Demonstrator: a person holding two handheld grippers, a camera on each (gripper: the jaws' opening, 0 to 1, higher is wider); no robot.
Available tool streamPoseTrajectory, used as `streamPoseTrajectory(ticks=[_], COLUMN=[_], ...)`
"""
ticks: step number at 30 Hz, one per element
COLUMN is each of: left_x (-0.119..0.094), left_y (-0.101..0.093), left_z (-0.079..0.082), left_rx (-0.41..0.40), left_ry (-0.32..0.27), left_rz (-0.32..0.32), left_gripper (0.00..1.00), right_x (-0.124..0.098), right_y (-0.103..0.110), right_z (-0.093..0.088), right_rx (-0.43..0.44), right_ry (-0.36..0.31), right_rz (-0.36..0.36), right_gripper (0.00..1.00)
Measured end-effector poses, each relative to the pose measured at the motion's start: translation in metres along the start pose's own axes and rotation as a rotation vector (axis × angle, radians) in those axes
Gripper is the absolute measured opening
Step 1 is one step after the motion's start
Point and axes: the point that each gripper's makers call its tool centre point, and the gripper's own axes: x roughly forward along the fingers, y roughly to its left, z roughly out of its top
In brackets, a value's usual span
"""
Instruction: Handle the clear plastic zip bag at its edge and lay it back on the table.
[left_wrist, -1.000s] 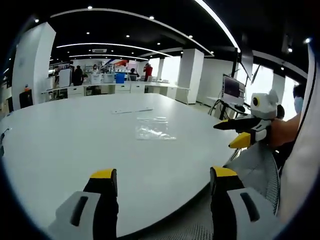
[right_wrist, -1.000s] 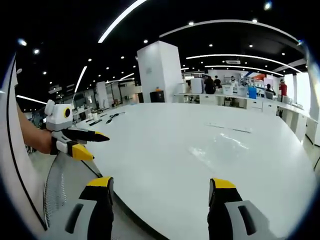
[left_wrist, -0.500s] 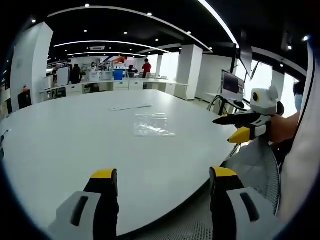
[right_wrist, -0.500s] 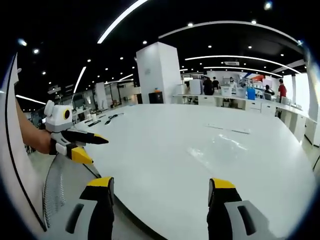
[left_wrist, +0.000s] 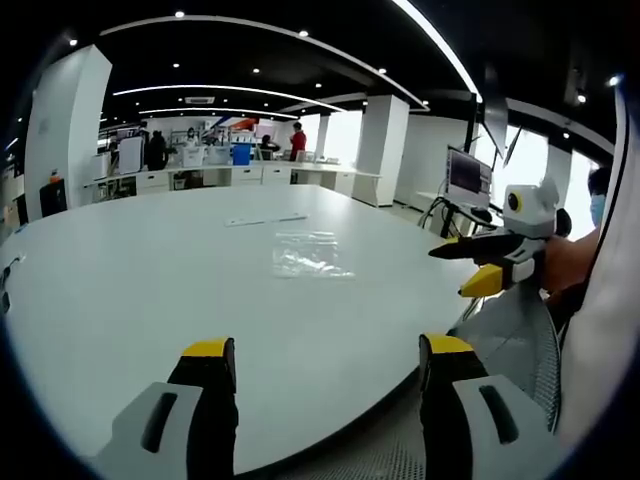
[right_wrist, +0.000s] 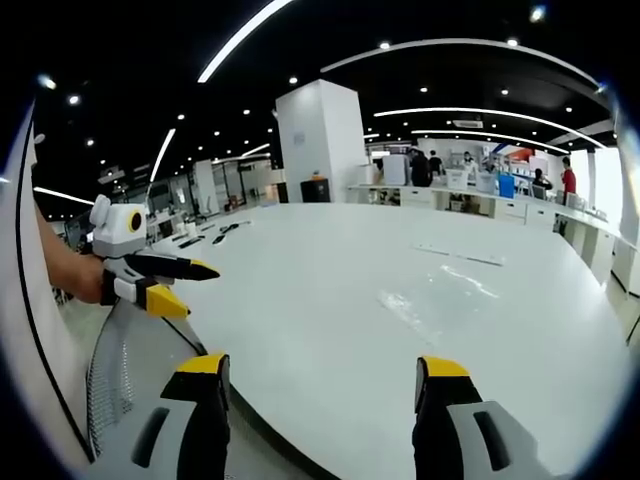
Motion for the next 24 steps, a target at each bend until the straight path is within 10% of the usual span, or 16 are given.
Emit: streamPoseTrajectory(ticks=[24], left_x=[0.000], left_y=[-0.009], left_z=[0.001], left_rx=[0.015], left_ry=[0.013], left_rz=[-0.008], left_gripper=[0.73], right_x=[-0.001], right_y=[0.002], right_z=[0.002], right_rx=[-0.010], right_ry=[-0.005], right_rz=[-0.004], right_gripper=[0.75])
